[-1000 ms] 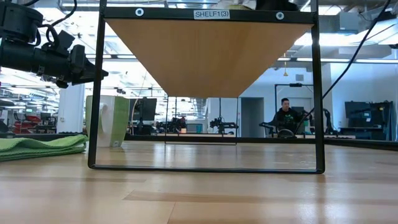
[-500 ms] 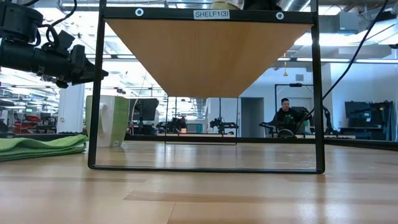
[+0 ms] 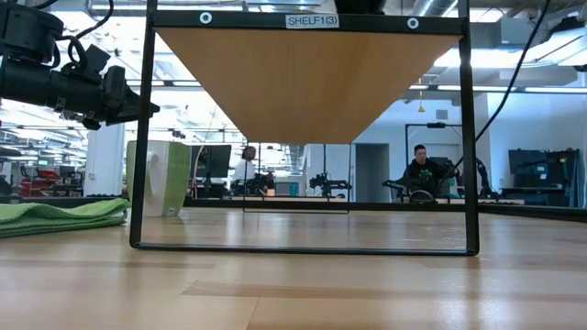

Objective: Stack small to large cups/mugs on shelf
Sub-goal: Put the light green mug on the shelf

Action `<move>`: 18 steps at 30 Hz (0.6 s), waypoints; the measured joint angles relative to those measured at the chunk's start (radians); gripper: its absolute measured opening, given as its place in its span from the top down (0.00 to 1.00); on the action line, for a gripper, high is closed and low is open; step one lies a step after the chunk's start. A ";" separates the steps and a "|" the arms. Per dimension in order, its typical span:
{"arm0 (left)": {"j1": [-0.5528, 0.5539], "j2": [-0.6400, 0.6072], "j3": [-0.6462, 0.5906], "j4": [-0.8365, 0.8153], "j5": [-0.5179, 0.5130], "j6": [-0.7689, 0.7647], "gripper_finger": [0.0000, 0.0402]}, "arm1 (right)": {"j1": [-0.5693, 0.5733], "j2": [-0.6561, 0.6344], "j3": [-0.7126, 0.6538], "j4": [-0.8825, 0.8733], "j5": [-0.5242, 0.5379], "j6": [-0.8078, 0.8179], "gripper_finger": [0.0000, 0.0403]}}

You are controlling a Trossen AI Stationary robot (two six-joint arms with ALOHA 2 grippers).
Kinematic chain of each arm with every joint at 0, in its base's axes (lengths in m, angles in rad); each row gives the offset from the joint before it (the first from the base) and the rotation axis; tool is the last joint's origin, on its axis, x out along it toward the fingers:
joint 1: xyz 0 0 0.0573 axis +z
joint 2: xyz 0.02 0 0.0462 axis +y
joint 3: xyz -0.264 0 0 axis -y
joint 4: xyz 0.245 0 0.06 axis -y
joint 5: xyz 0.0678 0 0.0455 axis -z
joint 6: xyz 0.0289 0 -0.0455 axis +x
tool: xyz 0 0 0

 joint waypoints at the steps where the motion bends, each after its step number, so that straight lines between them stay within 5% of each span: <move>1: 0.000 0.000 0.000 0.000 0.000 0.000 0.61 | -0.004 0.014 0.024 -0.017 -0.007 -0.012 0.84; 18: 0.000 0.000 0.000 0.000 0.000 0.000 0.61 | -0.098 0.081 0.119 -0.136 -0.153 -0.247 0.84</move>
